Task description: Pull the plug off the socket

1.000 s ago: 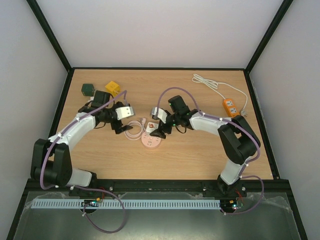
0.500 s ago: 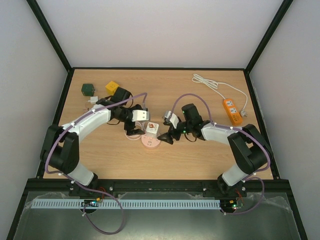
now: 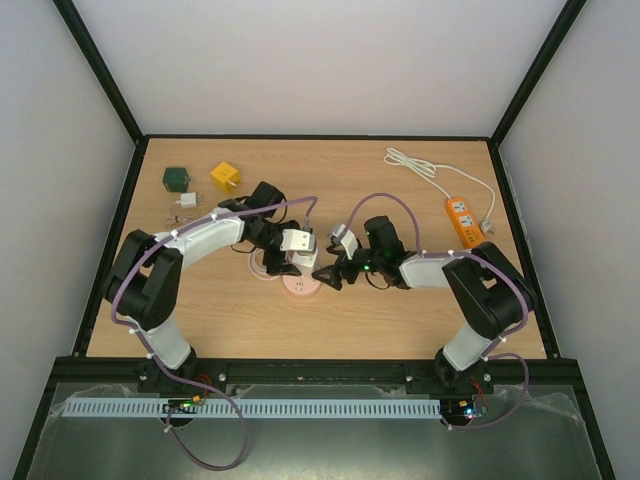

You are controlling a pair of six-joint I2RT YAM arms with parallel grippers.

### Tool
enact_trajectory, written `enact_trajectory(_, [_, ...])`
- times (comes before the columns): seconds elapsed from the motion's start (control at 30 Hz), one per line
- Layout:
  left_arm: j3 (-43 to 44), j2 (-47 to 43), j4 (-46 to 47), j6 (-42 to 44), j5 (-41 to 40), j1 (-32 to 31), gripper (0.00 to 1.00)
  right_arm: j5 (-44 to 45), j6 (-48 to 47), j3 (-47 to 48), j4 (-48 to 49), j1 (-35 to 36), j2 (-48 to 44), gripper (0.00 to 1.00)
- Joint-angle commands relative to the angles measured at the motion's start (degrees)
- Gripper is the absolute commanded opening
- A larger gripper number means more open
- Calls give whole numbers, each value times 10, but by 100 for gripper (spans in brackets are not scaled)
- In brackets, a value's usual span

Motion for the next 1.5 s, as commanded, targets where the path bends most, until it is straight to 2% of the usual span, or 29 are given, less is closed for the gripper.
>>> enact_trajectory(0.0, [11, 9, 16, -8, 14, -7, 83, 10, 10, -5, 49, 15, 23, 98])
enact_trajectory(0.07, [1, 6, 31, -20, 17, -7, 76, 15, 12, -4, 56, 21, 30, 98])
enact_trajectory(0.2, [-25, -8, 75, -56, 16, -6, 55, 38, 20, -4, 73, 33, 41, 98])
enact_trajectory(0.33, [-44, -21, 95, -76, 18, -7, 47, 56, 24, -2, 88, 46, 59, 98])
enact_trajectory(0.5, [-50, -29, 95, -82, 18, -6, 44, 61, 16, 8, 92, 51, 90, 100])
enact_trajectory(0.7, [-35, -30, 82, -97, 33, -3, 41, 51, -11, 18, 67, 51, 119, 96])
enact_trajectory(1.1, [-10, -53, 45, -81, 113, 7, 32, 37, -19, 30, 32, 48, 155, 76])
enact_trajectory(1.3, [-59, -97, 93, -47, 82, 0, 30, 33, -12, 38, 20, 39, 171, 73])
enact_trajectory(1.47, [-57, -97, 100, -72, 86, 3, 28, 37, -12, 43, 16, 38, 178, 70])
